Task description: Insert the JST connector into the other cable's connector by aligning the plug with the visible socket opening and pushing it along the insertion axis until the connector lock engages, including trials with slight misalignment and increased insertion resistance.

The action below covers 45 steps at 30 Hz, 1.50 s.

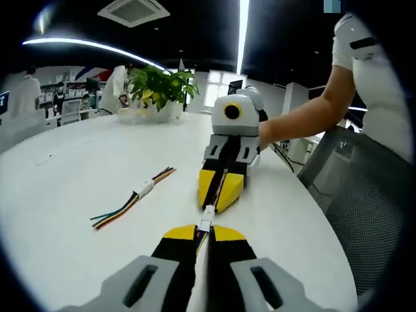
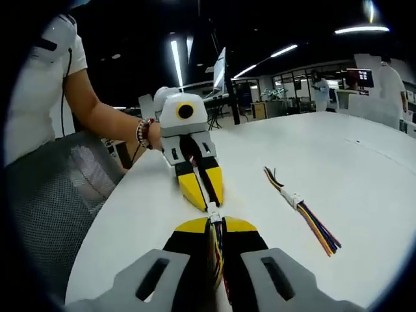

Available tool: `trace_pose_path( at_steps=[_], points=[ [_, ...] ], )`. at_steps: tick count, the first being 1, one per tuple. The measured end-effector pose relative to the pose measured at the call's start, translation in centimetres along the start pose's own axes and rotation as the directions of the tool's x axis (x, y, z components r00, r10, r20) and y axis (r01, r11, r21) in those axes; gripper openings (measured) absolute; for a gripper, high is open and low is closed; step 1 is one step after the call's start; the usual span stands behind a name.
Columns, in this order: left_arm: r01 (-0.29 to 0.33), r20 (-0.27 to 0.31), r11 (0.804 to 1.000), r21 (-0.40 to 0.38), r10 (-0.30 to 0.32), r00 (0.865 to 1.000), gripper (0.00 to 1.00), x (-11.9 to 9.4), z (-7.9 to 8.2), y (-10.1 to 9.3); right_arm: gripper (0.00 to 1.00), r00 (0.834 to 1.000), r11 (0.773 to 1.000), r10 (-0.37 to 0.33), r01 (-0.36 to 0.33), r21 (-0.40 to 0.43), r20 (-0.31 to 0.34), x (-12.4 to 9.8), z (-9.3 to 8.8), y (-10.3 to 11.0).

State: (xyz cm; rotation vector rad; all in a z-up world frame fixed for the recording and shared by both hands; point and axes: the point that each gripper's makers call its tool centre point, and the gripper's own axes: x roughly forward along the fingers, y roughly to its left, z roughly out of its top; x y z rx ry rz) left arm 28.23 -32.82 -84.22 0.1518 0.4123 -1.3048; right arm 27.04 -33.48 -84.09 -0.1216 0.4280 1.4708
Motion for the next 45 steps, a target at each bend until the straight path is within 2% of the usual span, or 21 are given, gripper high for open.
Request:
trace_pose_path(
  at_steps=[10,25,31,38,45],
  points=[
    [0.01,-0.012,0.997,0.073,-0.009,1.0,0.0,0.2,0.0,-0.5,0.04,1.0,1.0,0.002,-0.002,-0.012,-0.004,0.1,-0.1,0.0],
    [0.022,-0.005,0.998,0.054,-0.021,1.0,0.0,0.0,-0.1,-0.6,0.04,1.0,0.999,-0.006,0.006,0.033,0.012,0.3,-0.1,-0.1],
    [0.013,-0.016,0.998,0.056,-0.012,1.0,0.0,0.2,0.0,-0.6,0.04,1.0,1.0,-0.011,0.011,0.018,0.005,0.3,-0.1,-0.2],
    [-0.011,-0.021,0.998,0.058,0.012,1.0,0.0,0.5,1.0,0.1,0.04,0.999,0.999,-0.04,0.04,-0.004,0.014,-0.4,0.7,-1.0],
    [-0.043,-0.016,0.996,0.079,0.044,0.999,0.0,1.2,2.2,1.9,0.03,0.995,0.995,-0.095,0.096,-0.035,0.031,-1.0,1.6,-2.9]
  ],
)
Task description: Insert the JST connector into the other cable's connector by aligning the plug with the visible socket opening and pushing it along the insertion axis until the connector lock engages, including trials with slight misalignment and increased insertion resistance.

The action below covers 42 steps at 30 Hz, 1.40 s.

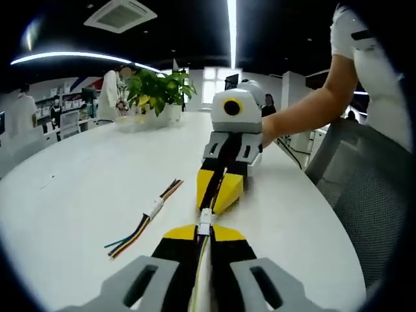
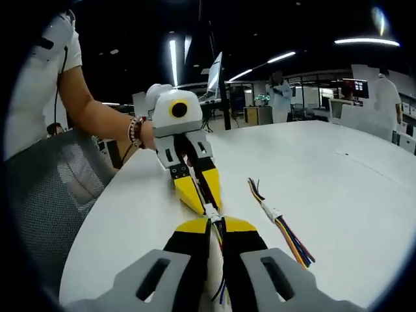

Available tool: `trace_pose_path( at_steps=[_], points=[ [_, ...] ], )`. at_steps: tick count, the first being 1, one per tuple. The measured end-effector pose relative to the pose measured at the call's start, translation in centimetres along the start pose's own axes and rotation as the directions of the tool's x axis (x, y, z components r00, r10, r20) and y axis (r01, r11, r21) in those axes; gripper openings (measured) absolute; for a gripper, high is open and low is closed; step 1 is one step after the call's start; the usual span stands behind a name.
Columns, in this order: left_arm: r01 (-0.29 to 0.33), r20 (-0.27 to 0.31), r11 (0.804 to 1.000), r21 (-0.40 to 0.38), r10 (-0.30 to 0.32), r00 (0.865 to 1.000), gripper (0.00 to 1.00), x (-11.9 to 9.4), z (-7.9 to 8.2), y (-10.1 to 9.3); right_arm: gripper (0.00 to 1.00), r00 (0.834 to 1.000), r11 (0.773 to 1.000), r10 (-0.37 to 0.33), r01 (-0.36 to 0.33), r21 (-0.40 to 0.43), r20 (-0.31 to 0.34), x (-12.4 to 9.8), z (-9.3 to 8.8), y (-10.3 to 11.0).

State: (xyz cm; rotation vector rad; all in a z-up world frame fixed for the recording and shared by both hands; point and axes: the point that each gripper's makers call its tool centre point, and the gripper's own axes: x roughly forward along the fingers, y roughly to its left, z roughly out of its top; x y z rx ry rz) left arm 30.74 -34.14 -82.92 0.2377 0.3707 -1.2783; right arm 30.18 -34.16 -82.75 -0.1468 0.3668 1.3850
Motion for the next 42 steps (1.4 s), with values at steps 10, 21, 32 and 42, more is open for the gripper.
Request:
trace_pose_path(
  at_steps=[10,21,32,42],
  points=[
    [-0.024,-0.03,1.0,0.018,0.024,0.999,0.01,0.9,-0.3,1.9,0.04,0.999,0.999,-0.04,0.04,-0.003,-0.019,0.3,-0.5,-2.0],
    [-0.027,-0.051,0.999,0.022,0.028,0.998,0.03,1.2,-0.7,2.4,0.04,0.998,0.999,-0.054,0.054,0.006,-0.041,0.4,-1.2,-2.6],
    [-0.028,-0.055,1.0,0.011,0.028,0.998,0.07,1.4,-1.0,2.8,0.04,0.996,0.996,-0.073,0.075,0.044,-0.041,0.1,-1.3,-3.1],
    [-0.021,-0.026,1.0,-0.02,0.02,0.999,0.09,1.2,-0.8,3.2,0.11,0.997,0.996,-0.069,0.071,0.057,-0.033,-0.1,-1.4,-2.9]
  ],
)
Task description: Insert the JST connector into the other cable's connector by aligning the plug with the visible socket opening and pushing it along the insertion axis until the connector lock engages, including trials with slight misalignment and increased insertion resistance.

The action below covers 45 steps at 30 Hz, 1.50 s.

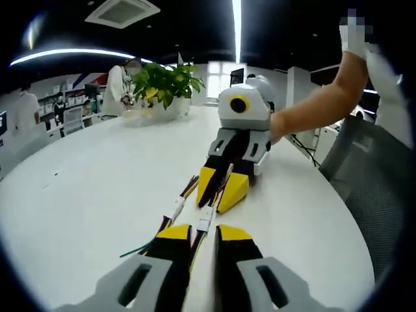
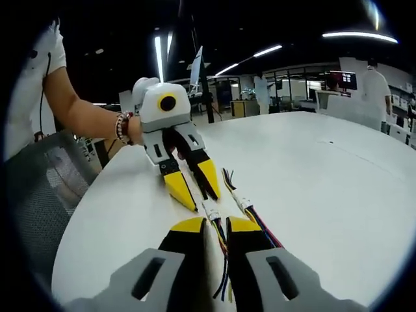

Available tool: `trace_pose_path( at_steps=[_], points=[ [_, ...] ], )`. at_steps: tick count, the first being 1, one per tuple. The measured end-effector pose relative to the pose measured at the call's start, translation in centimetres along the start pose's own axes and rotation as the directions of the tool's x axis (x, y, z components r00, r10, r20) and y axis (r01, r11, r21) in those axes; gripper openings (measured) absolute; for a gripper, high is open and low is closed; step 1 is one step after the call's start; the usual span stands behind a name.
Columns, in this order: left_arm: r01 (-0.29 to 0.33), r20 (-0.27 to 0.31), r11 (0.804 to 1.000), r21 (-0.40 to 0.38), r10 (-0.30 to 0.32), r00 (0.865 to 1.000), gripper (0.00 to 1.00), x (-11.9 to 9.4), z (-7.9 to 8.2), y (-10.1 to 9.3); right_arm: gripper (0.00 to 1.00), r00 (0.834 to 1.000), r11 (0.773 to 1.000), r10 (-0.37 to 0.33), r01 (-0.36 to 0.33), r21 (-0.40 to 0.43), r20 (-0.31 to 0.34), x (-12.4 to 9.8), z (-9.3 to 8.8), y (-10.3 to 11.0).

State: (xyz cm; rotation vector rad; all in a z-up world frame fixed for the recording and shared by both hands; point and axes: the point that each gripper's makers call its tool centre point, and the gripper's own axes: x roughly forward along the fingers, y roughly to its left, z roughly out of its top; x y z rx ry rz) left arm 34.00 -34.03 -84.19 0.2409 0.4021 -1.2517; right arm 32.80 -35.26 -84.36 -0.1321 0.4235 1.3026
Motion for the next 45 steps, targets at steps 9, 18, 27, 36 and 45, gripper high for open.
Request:
trace_pose_path(
  at_steps=[9,18,27,36,45],
  points=[
    [-0.023,0.047,0.994,-0.107,0.028,0.998,0.19,-0.8,2.0,-0.4,0.14,0.998,1.0,-0.022,0.021,0.003,0.052,-1.1,2.1,0.1],
    [-0.086,0.095,0.978,-0.192,0.105,0.99,0.36,-3.3,4.9,-0.4,0.2,0.993,0.998,-0.064,0.066,-0.01,0.098,-2.4,5.6,1.1],
    [-0.181,0.166,0.96,-0.212,0.218,0.962,0.58,-7.3,9.0,-0.7,0.28,0.977,0.991,-0.125,0.132,-0.028,0.174,-4.9,9.9,2.4],
    [-0.262,0.246,0.93,-0.258,0.326,0.913,0.76,-11.4,12.0,-2.8,0.39,0.958,0.98,-0.186,0.197,-0.032,0.216,-7.7,11.9,4.9],
    [-0.308,0.326,0.885,-0.35,0.423,0.845,0.93,-16.0,13.7,-5.1,0.48,0.921,0.957,-0.286,0.29,0.027,0.265,-11.2,12.7,7.3]
  ],
)
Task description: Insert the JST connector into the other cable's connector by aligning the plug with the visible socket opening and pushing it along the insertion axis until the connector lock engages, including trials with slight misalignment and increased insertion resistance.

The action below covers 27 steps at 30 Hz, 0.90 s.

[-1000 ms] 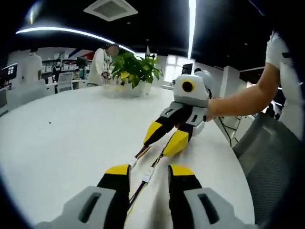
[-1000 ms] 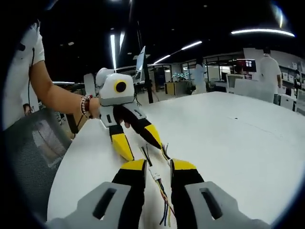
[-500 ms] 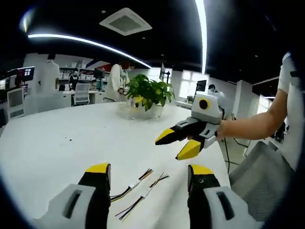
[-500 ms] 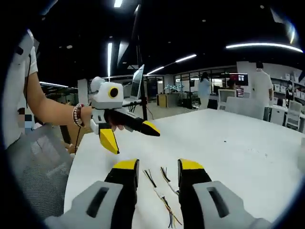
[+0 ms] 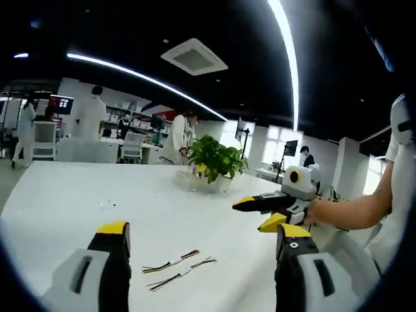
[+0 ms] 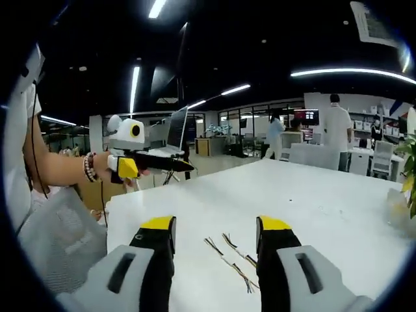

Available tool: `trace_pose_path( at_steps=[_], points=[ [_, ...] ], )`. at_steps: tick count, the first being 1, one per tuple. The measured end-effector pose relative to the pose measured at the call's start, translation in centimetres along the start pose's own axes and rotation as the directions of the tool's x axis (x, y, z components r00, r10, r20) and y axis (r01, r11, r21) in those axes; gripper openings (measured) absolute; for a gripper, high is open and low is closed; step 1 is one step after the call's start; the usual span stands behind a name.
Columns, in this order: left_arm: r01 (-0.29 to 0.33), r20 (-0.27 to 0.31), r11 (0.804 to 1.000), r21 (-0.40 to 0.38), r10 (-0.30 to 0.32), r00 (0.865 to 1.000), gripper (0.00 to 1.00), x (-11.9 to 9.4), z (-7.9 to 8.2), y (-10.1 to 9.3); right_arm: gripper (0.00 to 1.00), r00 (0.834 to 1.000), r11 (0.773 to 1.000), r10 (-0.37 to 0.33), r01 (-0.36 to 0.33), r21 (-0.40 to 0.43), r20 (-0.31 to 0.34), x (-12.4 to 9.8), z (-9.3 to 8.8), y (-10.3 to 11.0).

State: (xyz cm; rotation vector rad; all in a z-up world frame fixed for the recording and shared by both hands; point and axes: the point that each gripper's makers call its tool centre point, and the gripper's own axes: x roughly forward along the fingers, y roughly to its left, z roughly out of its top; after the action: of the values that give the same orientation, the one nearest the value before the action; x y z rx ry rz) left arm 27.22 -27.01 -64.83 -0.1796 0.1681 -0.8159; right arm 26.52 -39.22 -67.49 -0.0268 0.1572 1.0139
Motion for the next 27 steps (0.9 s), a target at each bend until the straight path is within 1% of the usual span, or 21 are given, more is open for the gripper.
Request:
trace_pose_path(
  at_steps=[1,2,3,5,8,10,11,13,16,19,20,22,24,27],
  points=[
    [-0.006,0.01,1.0,-0.007,0.006,1.0,0.93,-0.5,0.2,0.0,0.49,1.0,1.0,-0.007,0.007,0.001,0.005,-0.4,0.2,0.1],
    [-0.012,0.035,1.0,-0.025,0.013,0.999,0.93,-1.3,0.7,-0.2,0.51,1.0,1.0,-0.023,0.023,-0.003,0.015,-0.9,0.6,0.1],
    [-0.017,0.042,0.999,-0.033,0.018,0.999,0.93,-1.8,0.8,-0.2,0.54,0.999,0.999,-0.034,0.034,-0.006,0.015,-1.3,0.7,0.1],
    [-0.033,0.047,0.999,-0.037,0.035,0.998,0.94,-3.0,0.8,-0.4,0.57,0.997,0.998,-0.066,0.067,-0.008,0.034,-2.3,1.2,0.0],
    [-0.078,0.045,0.997,-0.03,0.079,0.996,0.95,-5.0,0.6,-0.4,0.58,0.992,0.995,-0.103,0.103,-0.003,0.076,-4.0,2.2,0.5],
    [-0.107,0.052,0.993,-0.045,0.109,0.993,0.96,-6.3,0.6,-0.5,0.59,0.99,0.994,-0.114,0.113,0.007,0.086,-4.8,2.3,0.9],
    [-0.117,0.057,0.992,-0.049,0.12,0.991,0.97,-6.9,0.6,-0.6,0.6,0.988,0.993,-0.116,0.115,0.024,0.097,-5.4,2.5,1.2],
    [-0.134,0.061,0.99,-0.05,0.137,0.989,0.98,-8.0,0.6,-1.0,0.61,0.986,0.992,-0.127,0.124,0.032,0.109,-6.1,2.6,1.4],
    [-0.163,0.063,0.986,-0.048,0.166,0.984,0.98,-9.4,0.4,-1.4,0.61,0.983,0.988,-0.152,0.15,0.03,0.104,-7.1,2.4,1.6],
    [-0.197,0.062,0.98,-0.042,0.199,0.978,0.98,-10.9,0.1,-1.7,0.63,0.978,0.983,-0.183,0.181,0.035,0.099,-8.1,2.1,2.0],
    [-0.217,0.053,0.976,-0.031,0.219,0.974,0.99,-11.6,-0.3,-1.7,0.64,0.977,0.982,-0.187,0.184,0.035,0.102,-8.2,2.1,2.1],
    [-0.253,0.035,0.967,0.032,0.252,0.967,0.99,-12.7,-1.0,-1.7,0.68,0.967,0.978,-0.21,0.206,0.041,0.145,-8.8,2.5,2.5],
    [-0.278,0.024,0.96,0.039,0.278,0.96,0.99,-13.6,-1.5,-1.9,0.7,0.967,0.977,-0.212,0.206,0.055,0.143,-9.1,2.3,3.0],
    [-0.315,0.024,0.948,0.041,0.314,0.949,0.99,-14.9,-1.7,-1.8,0.69,0.963,0.972,-0.237,0.233,0.041,0.129,-9.6,2.1,3.1]
  ],
)
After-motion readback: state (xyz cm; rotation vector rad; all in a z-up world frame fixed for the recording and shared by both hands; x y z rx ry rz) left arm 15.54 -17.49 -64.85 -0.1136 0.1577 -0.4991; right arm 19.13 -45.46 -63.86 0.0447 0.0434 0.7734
